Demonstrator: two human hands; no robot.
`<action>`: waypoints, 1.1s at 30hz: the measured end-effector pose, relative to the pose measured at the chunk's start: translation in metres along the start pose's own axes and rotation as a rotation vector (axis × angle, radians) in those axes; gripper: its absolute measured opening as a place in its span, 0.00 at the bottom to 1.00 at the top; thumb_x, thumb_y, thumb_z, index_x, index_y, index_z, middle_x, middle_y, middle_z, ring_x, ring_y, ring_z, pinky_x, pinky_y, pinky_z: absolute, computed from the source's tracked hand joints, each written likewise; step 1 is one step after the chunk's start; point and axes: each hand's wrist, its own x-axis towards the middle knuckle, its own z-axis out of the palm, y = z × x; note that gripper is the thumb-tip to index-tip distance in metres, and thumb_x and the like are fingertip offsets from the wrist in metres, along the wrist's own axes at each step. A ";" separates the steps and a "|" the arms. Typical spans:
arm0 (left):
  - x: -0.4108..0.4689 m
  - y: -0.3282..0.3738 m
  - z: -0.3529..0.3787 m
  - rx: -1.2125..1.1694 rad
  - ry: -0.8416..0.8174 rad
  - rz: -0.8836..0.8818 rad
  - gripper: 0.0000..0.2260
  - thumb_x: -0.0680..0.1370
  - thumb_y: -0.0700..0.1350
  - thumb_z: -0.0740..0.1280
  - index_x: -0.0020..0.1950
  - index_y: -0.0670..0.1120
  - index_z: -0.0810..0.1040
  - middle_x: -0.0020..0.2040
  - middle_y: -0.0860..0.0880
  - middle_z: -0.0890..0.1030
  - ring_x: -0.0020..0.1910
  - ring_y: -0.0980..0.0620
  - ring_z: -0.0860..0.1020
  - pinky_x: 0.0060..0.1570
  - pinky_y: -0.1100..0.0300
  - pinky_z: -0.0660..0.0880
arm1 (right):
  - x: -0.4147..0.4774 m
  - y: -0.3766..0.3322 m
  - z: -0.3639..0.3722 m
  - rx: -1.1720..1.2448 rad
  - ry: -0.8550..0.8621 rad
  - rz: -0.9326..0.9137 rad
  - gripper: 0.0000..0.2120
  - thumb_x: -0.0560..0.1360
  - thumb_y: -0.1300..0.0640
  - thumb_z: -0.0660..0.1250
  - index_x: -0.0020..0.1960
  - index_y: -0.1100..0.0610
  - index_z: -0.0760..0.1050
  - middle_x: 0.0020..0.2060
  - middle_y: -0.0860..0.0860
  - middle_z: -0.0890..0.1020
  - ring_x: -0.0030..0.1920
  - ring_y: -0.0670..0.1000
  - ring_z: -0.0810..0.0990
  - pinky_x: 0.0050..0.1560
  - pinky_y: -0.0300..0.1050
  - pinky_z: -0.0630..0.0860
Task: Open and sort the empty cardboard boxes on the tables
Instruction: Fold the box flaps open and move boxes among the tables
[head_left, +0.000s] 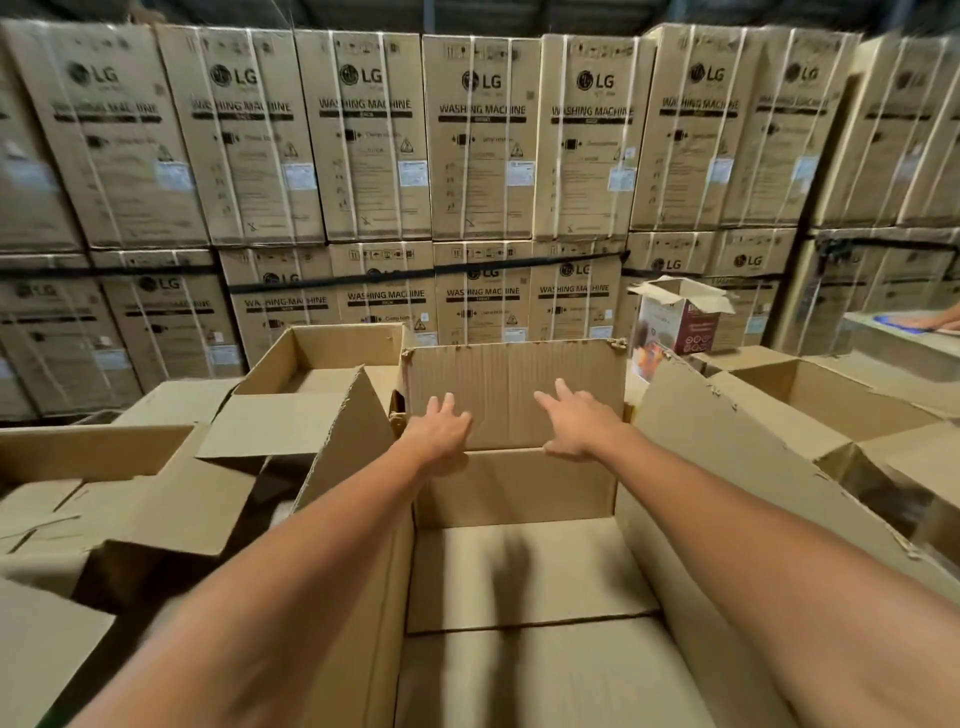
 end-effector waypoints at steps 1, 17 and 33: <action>0.006 -0.003 0.002 -0.005 -0.017 0.006 0.29 0.80 0.48 0.65 0.78 0.46 0.58 0.80 0.37 0.47 0.79 0.35 0.49 0.70 0.36 0.65 | 0.003 0.000 0.001 0.008 0.002 0.000 0.40 0.77 0.51 0.68 0.81 0.49 0.48 0.81 0.57 0.47 0.76 0.63 0.59 0.69 0.59 0.69; -0.096 0.027 -0.043 -0.185 0.121 0.059 0.39 0.80 0.52 0.67 0.82 0.51 0.44 0.81 0.41 0.42 0.80 0.40 0.45 0.74 0.40 0.60 | -0.127 -0.022 -0.001 0.290 0.239 -0.068 0.43 0.78 0.43 0.67 0.82 0.51 0.44 0.81 0.56 0.51 0.78 0.60 0.59 0.72 0.55 0.64; -0.427 0.120 -0.053 -0.488 0.739 -0.115 0.30 0.80 0.54 0.65 0.80 0.51 0.59 0.81 0.49 0.56 0.79 0.49 0.55 0.74 0.52 0.57 | -0.390 -0.055 -0.013 0.799 0.424 -0.400 0.42 0.77 0.41 0.67 0.81 0.42 0.45 0.81 0.46 0.52 0.79 0.49 0.56 0.74 0.50 0.61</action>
